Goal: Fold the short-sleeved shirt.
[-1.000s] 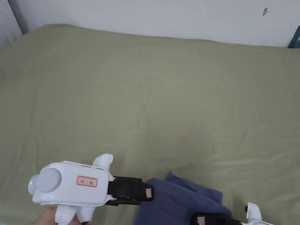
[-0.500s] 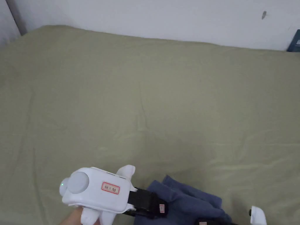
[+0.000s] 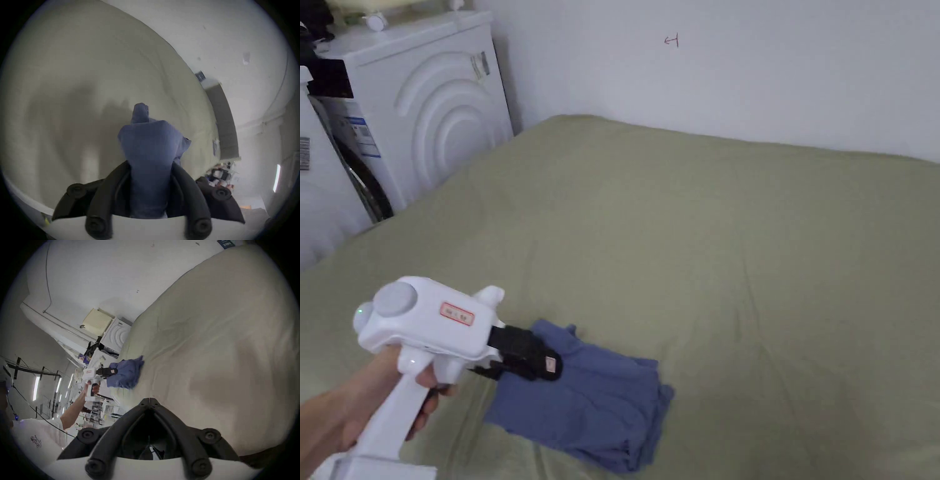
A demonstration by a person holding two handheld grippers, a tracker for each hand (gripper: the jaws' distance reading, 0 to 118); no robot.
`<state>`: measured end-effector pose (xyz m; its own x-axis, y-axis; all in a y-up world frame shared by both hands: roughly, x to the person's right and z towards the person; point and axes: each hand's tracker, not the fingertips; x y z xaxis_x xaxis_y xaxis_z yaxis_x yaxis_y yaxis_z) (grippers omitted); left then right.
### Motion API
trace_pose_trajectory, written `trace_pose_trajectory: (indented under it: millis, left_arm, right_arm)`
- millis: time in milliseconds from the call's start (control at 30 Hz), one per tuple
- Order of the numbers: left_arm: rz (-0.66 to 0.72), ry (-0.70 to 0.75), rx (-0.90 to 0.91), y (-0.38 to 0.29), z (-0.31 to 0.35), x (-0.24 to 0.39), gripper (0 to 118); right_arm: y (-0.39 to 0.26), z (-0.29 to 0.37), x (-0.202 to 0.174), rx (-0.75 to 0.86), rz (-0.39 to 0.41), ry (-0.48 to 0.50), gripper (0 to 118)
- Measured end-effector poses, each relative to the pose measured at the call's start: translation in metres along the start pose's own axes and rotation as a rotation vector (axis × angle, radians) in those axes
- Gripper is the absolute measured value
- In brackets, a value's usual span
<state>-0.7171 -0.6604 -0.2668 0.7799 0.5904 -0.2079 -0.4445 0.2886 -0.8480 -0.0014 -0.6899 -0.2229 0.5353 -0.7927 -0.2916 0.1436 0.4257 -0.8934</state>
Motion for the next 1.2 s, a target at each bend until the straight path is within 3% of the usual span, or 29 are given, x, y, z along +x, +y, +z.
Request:
trace_pose_trajectory:
  millis: [67, 267, 300, 333, 367, 400, 633, 733, 800, 833, 900, 1000, 1033, 1200]
  left_arm:
    - [0.027, 0.024, -0.012, 0.026, 0.01, -0.028, 26]
    - [-0.015, 0.024, -0.086, 0.055, 0.0, -0.022, 28]
    - [-0.013, 0.041, -0.102, 0.055, -0.003, -0.019, 36]
    - [-0.021, 0.059, -0.091, 0.054, -0.002, -0.017, 55]
    - [-0.024, 0.082, -0.056, 0.056, 0.002, -0.019, 91]
    - [-0.027, 0.094, -0.021, 0.056, 0.008, -0.018, 108]
    - [-0.023, 0.162, 0.12, 0.039, 0.069, 0.0, 111]
    - [-0.056, 0.147, 0.138, 0.016, 0.079, 0.041, 108]
    - [-0.136, 0.161, 0.214, -0.004, 0.076, 0.079, 101]
    - [-0.177, 0.146, 0.244, -0.017, 0.071, 0.101, 87]
    - [-0.189, 0.126, 0.318, -0.039, 0.06, 0.139, 5]
    - [-0.327, 0.164, 0.431, -0.078, 0.032, 0.211, 0]
    - [-0.333, 0.113, 0.477, -0.092, 0.024, 0.23, 0]
    - [-0.429, 0.18, 0.717, -0.152, -0.008, 0.34, 0]
  right_arm:
    - [0.002, 0.002, -0.001, 0.008, 0.007, -0.026, 0]
    - [0.012, 0.001, -0.001, 0.03, 0.022, -0.087, 0]
    - [0.015, 0.0, 0.0, 0.033, 0.017, -0.085, 0]
    - [0.016, -0.001, 0.001, 0.035, 0.013, -0.086, 0]
    - [0.018, -0.001, 0.002, 0.036, 0.015, -0.084, 0]
    - [0.02, -0.002, 0.003, 0.034, 0.017, -0.083, 0]
    - [0.026, 0.011, -0.003, 0.045, 0.054, -0.071, 0]
    - [0.033, 0.03, -0.01, 0.098, 0.094, -0.073, 0]
    - [0.041, 0.042, -0.019, 0.157, 0.141, -0.133, 0]
    - [0.045, 0.048, -0.028, 0.21, 0.185, -0.205, 0]
    - [0.053, 0.058, -0.042, 0.267, 0.246, -0.273, 0]
    - [0.063, 0.07, -0.066, 0.378, 0.371, -0.4, 0]
    - [0.067, 0.072, -0.074, 0.401, 0.398, -0.437, 0]
    - [0.072, 0.065, -0.128, 0.601, 0.631, -0.729, 0]
